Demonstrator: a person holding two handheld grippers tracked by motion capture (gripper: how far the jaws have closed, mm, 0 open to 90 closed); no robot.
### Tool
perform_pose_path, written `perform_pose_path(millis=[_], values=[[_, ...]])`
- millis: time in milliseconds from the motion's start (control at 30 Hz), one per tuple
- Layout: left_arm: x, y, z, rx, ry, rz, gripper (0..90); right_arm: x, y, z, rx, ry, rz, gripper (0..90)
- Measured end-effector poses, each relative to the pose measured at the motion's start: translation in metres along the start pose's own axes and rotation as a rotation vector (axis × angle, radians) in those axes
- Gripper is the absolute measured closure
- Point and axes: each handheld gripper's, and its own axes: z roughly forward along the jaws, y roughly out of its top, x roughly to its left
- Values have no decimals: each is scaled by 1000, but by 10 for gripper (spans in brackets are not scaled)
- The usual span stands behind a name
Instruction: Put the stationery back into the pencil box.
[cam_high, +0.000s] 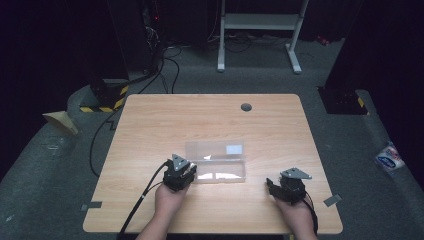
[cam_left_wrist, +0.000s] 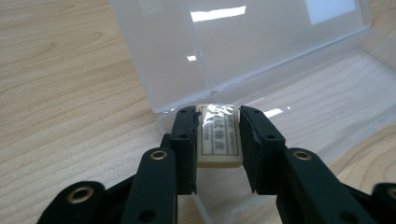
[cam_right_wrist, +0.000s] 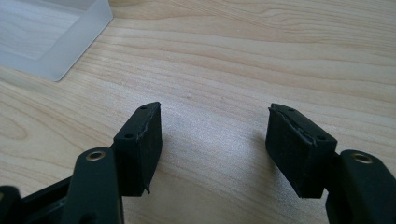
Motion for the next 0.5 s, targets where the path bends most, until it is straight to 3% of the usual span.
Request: perform_pose_path(millis=[400, 500], values=[[0, -2, 4, 12, 0, -7, 674, 0, 0, 0, 0, 0, 0, 360], [1, -2, 3, -4, -13, -23, 630, 0, 0, 0, 0, -1, 0, 360]])
